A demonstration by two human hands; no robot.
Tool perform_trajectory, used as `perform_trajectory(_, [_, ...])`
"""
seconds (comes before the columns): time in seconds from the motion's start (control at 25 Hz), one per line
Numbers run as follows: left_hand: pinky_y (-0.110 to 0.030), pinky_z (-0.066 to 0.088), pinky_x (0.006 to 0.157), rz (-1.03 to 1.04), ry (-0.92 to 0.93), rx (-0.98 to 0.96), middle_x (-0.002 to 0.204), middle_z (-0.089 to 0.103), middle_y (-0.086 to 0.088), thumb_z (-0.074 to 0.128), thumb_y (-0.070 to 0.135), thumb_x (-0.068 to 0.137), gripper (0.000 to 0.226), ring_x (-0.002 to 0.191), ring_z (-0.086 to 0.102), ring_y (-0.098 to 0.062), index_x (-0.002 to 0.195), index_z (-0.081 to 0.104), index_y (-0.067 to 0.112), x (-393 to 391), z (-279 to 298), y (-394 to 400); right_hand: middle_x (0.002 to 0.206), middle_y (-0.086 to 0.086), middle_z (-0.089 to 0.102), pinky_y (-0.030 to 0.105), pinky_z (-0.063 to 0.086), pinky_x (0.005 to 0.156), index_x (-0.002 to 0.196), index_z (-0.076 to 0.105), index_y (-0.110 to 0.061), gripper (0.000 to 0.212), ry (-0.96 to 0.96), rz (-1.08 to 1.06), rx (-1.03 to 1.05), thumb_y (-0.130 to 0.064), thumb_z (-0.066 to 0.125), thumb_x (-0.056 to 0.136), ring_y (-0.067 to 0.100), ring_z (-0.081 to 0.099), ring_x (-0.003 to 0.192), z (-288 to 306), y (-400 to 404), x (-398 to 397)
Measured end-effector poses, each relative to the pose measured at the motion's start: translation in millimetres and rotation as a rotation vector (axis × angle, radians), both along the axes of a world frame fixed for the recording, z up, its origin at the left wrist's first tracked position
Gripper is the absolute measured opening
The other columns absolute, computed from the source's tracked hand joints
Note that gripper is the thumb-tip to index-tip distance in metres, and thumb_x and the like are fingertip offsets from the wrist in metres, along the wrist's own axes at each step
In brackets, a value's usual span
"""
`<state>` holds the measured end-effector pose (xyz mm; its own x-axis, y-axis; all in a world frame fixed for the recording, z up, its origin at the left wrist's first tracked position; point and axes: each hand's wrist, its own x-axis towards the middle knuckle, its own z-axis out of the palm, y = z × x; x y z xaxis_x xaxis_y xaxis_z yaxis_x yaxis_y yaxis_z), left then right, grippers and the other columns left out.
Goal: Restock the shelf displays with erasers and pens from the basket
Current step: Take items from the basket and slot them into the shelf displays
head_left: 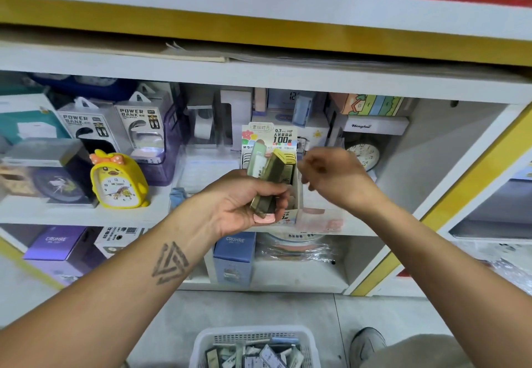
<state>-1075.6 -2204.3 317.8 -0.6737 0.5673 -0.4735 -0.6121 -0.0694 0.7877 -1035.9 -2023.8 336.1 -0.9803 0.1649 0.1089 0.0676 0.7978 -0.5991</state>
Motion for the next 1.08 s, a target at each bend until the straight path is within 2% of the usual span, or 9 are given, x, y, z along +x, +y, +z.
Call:
perform_trajectory(0.12, [-0.029,0.055,0.056,-0.078,0.043,-0.021,0.071,0.068,-0.011,0.075,-0.002,0.073,0.015,0.057,0.061,-0.017,0.086,0.071,0.004,1,-1,-3,0.082,0.010,0.073,0.024,0.049,0.049,0.103,0.067,-0.008,0.031,-0.046,0.001,-0.561,-0.036,0.073,0.089,0.016,0.066,0.061,7,-22,-10])
perform_trajectory(0.2, [-0.028,0.054,0.055,-0.104,0.050,-0.017,0.071,0.067,-0.009,0.081,0.007,0.070,0.013,0.057,0.060,-0.016,0.081,0.075,0.008,0,1,-5,0.076,0.014,0.068,0.024,0.049,0.048,0.101,0.065,0.003,0.038,-0.081,0.000,-0.662,-0.030,0.076,0.087,0.018,0.061,0.060,4,-32,-15])
perform_trajectory(0.32, [-0.029,0.056,0.054,-0.062,0.008,-0.002,0.075,0.068,-0.013,0.078,0.029,0.078,0.021,0.058,0.062,-0.020,0.079,0.078,0.008,-2,5,-11,0.070,0.013,0.066,0.023,0.048,0.048,0.095,0.068,0.007,0.029,-0.127,-0.011,-0.709,-0.020,0.074,0.089,0.020,0.058,0.057,5,-31,-20])
perform_trajectory(0.44, [-0.033,0.058,0.055,0.038,-0.005,0.009,0.087,0.072,-0.020,0.067,0.021,0.090,0.018,0.065,0.070,-0.028,0.095,0.071,0.004,-8,8,-19,0.090,0.025,0.072,0.023,0.055,0.059,0.101,0.069,0.009,0.015,-0.123,-0.033,-0.789,-0.003,0.065,0.092,0.022,0.067,0.068,8,-21,-24])
perform_trajectory(0.52, [-0.039,0.060,0.055,0.154,0.014,-0.022,0.089,0.072,-0.020,0.064,0.012,0.092,0.013,0.069,0.070,-0.032,0.102,0.063,0.004,-13,8,-25,0.101,0.020,0.074,0.031,0.061,0.072,0.108,0.068,0.000,0.018,-0.047,-0.027,-0.639,0.004,0.062,0.091,0.022,0.073,0.082,10,-9,-26])
perform_trajectory(0.64, [-0.043,0.059,0.058,0.294,0.062,-0.070,0.084,0.069,-0.021,0.060,0.009,0.095,0.004,0.072,0.067,-0.032,0.093,0.060,0.006,-21,8,-32,0.106,-0.001,0.073,0.038,0.057,0.091,0.120,0.062,-0.021,0.036,0.120,0.025,-0.191,-0.005,0.071,0.089,0.016,0.069,0.099,14,7,-27])
perform_trajectory(0.76, [-0.042,0.060,0.056,0.312,0.051,-0.067,0.070,0.067,-0.016,0.063,0.009,0.093,0.006,0.061,0.068,-0.028,0.089,0.061,0.006,-23,8,-35,0.099,-0.011,0.069,0.027,0.053,0.083,0.115,0.065,-0.030,0.036,0.244,0.020,-0.005,-0.017,0.079,0.084,0.009,0.066,0.088,14,9,-25])
perform_trajectory(0.92, [-0.035,0.058,0.053,0.232,0.013,-0.018,0.067,0.065,-0.013,0.067,0.009,0.089,0.006,0.053,0.065,-0.023,0.089,0.063,0.005,-19,5,-29,0.092,0.000,0.075,0.038,0.055,0.076,0.104,0.072,-0.021,0.017,0.390,0.116,0.237,-0.019,0.075,0.088,0.024,0.067,0.084,2,2,-30])
perform_trajectory(1.08, [-0.033,0.058,0.054,0.179,0.007,-0.002,0.066,0.065,-0.012,0.072,0.009,0.083,0.011,0.052,0.063,-0.021,0.090,0.064,0.006,-16,3,-26,0.095,0.003,0.073,0.043,0.053,0.071,0.101,0.070,-0.017,0.012,0.385,0.132,0.364,-0.019,0.072,0.090,0.029,0.065,0.086,-14,0,-37])
